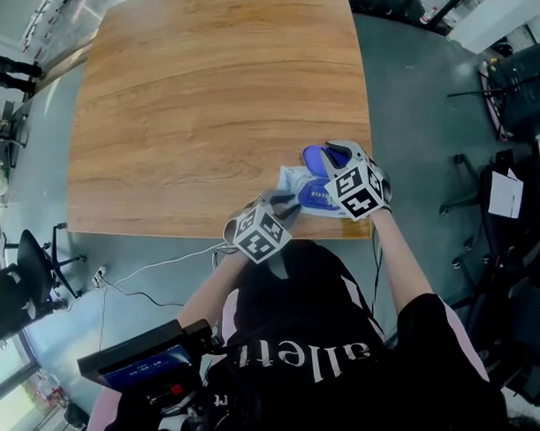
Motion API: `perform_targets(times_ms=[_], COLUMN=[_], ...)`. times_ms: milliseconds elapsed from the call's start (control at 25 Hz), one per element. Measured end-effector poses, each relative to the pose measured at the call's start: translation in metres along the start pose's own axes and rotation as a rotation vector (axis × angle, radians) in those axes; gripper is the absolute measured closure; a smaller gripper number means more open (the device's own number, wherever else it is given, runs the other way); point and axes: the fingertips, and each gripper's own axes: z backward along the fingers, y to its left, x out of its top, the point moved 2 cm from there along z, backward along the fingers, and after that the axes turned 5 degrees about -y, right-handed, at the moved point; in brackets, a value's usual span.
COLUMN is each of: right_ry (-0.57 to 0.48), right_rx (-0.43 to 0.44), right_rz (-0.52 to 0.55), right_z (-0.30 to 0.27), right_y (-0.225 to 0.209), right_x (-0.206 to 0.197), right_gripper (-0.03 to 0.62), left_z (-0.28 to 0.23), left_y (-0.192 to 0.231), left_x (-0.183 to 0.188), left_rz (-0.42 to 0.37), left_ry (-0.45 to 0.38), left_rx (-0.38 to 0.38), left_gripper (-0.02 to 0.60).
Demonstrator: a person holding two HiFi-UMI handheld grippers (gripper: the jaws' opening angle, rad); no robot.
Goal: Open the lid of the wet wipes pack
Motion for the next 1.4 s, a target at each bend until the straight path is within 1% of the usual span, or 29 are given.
perform_targets(times_ms=[120, 360, 480, 600, 720, 800, 960, 1040, 1080, 1120, 1200, 1280, 1320, 1400], right_ry=[-0.033, -0.114, -0.139, -0.144, -0.142, -0.148, -0.171, -0.178, -0.183, -0.191, -0.213, -0.238, -0.251, -0.275], right_rx=[0.0, -0.074, -0.096, -0.09, -0.081, -0.089, -0.116, -0.135, -0.146, -0.159, -0.187, -0.216, -0.231, -0.265], right_rz=[-0.068, -0.19, -0.241, -0.288, -0.324, -0.361, -0.435, -0.455, -0.466, -0.481, -0.523, -0.574, -0.598, -0.64], right_z=[0.017, 0.068, 0.091, 0.107, 0.117, 0.121, 0.128, 0.13, 0.131, 0.132, 0.136, 0.143, 0.146, 0.151], right_y=[-0.001, 0.006, 0.023, 0.049, 0.078, 0.094, 0.121, 0.13, 0.132, 0.133, 0.14, 0.157, 0.168, 0.189], right_x=[0.01, 0.02, 0.019, 0.017, 0.012, 0.013, 0.025, 0.025, 0.024, 0.023, 0.025, 0.034, 0.04, 0.049], right_gripper=[0.557, 0.557, 0.557, 0.557, 0.557, 0.557, 0.557, 0.557, 0.557, 0.557, 0.557, 0.557, 0.557, 0.557], left_z=[0.002, 0.008, 0.008, 0.011, 0.021, 0.032, 0.073, 0.091, 0.097, 0.103, 0.118, 0.142, 0.156, 0.183], left_y=[-0.003, -0.007, -0.005, -0.005, -0.008, -0.012, -0.017, -0.02, -0.021, -0.022, -0.024, -0.027, -0.03, -0.038], left_x=[0.001, 0.003, 0.004, 0.003, 0.007, 0.015, 0.033, 0.041, 0.044, 0.047, 0.047, 0.037, 0.031, 0.023], left_rz=[0.003, 0.009, 0.02, 0.034, 0.015, 0.01, 0.077, 0.09, 0.092, 0.092, 0.085, 0.07, 0.06, 0.05], left_ry=[0.003, 0.005, 0.0, -0.005, -0.013, -0.058, -0.195, -0.26, -0.287, -0.31, -0.345, -0.368, -0.375, -0.385], left_rx=[0.0, -0.001, -0.011, -0.015, -0.025, -0.026, -0.008, 0.002, 0.009, 0.016, 0.027, 0.04, 0.035, 0.008], left_gripper=[0.495, 0.495, 0.495, 0.495, 0.495, 0.495, 0.497, 0.497, 0.5, 0.519, 0.546, 0.566, 0.578, 0.578])
